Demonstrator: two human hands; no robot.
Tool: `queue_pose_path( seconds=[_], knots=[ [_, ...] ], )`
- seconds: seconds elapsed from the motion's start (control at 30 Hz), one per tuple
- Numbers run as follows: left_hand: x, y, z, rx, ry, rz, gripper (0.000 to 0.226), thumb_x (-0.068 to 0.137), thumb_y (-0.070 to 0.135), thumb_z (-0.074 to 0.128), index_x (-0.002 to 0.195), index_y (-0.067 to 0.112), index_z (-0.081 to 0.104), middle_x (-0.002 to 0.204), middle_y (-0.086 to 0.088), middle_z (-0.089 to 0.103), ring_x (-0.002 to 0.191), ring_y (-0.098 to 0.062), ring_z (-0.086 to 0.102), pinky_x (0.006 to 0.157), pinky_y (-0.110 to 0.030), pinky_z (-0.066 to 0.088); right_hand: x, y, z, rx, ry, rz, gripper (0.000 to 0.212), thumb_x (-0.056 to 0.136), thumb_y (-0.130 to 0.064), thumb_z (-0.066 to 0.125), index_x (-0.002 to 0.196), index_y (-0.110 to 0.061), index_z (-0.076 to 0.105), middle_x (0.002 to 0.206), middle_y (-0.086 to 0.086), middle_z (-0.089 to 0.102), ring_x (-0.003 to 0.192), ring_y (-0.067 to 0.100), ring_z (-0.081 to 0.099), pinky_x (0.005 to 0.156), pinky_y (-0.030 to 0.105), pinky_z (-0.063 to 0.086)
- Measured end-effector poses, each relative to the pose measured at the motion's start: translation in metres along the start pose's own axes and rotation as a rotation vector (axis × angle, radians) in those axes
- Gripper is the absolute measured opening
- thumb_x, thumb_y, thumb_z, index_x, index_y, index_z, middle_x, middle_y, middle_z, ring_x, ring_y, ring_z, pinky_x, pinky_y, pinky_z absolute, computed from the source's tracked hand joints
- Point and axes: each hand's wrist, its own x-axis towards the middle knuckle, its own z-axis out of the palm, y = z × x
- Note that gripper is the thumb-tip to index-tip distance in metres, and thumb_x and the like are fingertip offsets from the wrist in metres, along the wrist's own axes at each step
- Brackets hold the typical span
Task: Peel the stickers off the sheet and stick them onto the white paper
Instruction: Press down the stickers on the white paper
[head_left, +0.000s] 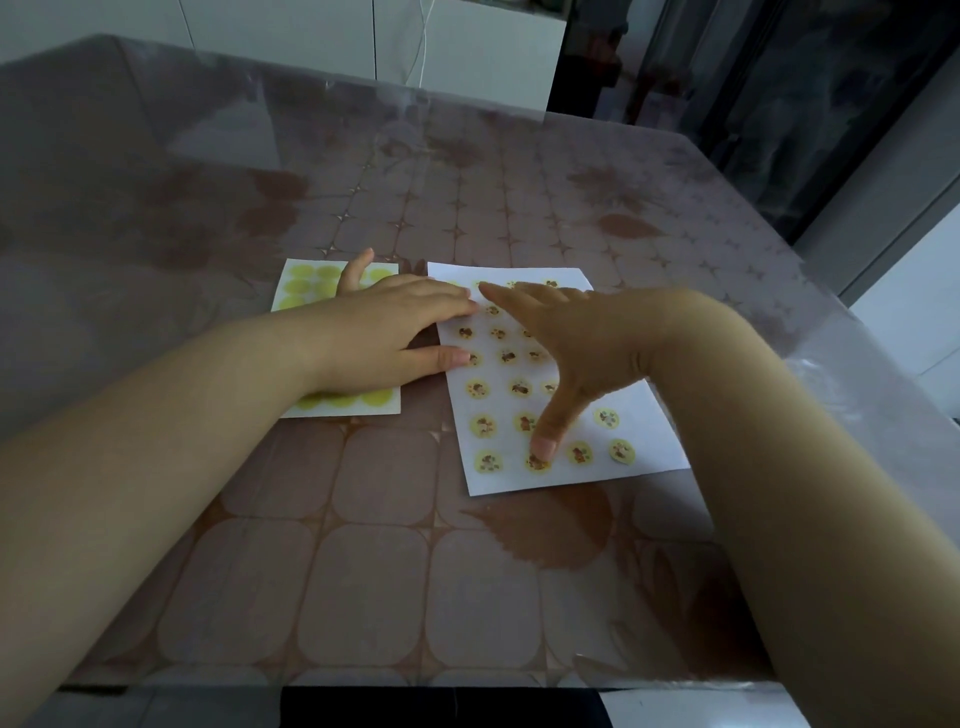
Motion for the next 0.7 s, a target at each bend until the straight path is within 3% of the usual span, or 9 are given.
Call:
queue_pose_path(
  seconds=[0.17,0.37,0.7],
  knots=[
    [0.000,-0.001,0.001,0.003,0.008,-0.002,0.058,0.086,0.055,0.030,0.141,0.036,0.022,0.150,0.022,0.018,0.138,-0.001,0.007,0.109,-0.042,-0.019,0.003,0.001,0.001,-0.007,-0.008,-0.005,0.140,0.045,-0.061,0.079,0.141,-0.040,-0.021,0.157,-0.009,-0.009,0.145,0.021,0.000,0.115,0.051,0.016],
    [0.001,-0.001,0.001,0.017,0.018,0.001,0.066,0.078,0.064,0.022,0.139,0.039,0.022,0.149,0.022,0.018,0.140,-0.003,-0.001,0.109,-0.043,-0.019,-0.008,0.021,-0.006,0.028,-0.050,0.047,0.138,0.044,-0.060,0.079,0.142,-0.042,-0.017,0.157,-0.012,0.001,0.142,0.019,0.018,0.113,0.043,0.023],
    [0.001,-0.002,0.002,0.008,0.031,0.006,0.067,0.076,0.064,0.021,0.138,0.041,0.022,0.149,0.024,0.017,0.140,-0.003,-0.004,0.109,-0.041,-0.020,-0.005,0.020,-0.003,-0.025,-0.058,0.063,0.138,0.046,-0.059,0.080,0.142,-0.041,-0.018,0.157,-0.011,-0.006,0.144,0.022,0.013,0.114,0.045,0.021]
  ],
)
